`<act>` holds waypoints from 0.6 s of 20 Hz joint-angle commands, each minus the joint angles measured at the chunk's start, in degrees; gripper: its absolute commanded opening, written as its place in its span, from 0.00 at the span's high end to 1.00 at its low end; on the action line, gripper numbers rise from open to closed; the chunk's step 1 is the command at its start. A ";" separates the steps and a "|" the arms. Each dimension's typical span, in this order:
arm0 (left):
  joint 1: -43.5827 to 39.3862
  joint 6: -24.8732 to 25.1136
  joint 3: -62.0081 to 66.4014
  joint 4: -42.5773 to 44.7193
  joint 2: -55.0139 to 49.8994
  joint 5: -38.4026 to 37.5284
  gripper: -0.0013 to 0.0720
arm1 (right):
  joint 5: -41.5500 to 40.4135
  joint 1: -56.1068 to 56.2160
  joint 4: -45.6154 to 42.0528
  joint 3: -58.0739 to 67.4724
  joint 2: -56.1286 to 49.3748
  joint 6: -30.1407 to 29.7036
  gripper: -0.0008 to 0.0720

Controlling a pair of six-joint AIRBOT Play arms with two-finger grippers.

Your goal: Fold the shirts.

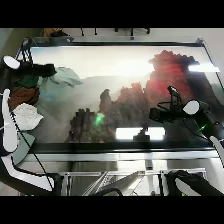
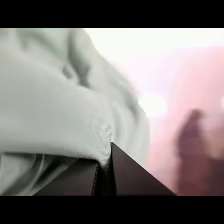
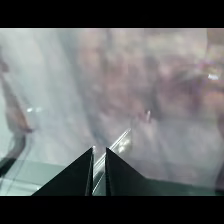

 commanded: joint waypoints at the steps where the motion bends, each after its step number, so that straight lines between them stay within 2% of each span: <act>1: -7.76 -1.01 7.93 -7.91 8.26 -8.68 0.97 | -0.46 -0.04 -0.17 3.74 0.00 -4.68 0.84; 5: -18.64 -3.65 7.06 -7.85 15.63 -9.07 0.96 | 2.49 -0.04 -2.84 10.56 0.00 -6.12 0.84; 10: -30.34 -5.14 -8.13 -7.87 16.70 -7.50 0.96 | 6.32 -0.04 -4.66 11.87 -0.02 -6.10 0.82; 11: -32.06 -5.11 -12.31 -7.85 16.59 -4.63 0.96 | 6.67 -0.04 -5.03 11.87 -0.02 -6.05 0.78; 12: -33.38 -5.09 -15.87 -7.85 16.52 -1.20 0.96 | 6.69 -0.17 -5.18 11.87 0.00 -6.03 0.65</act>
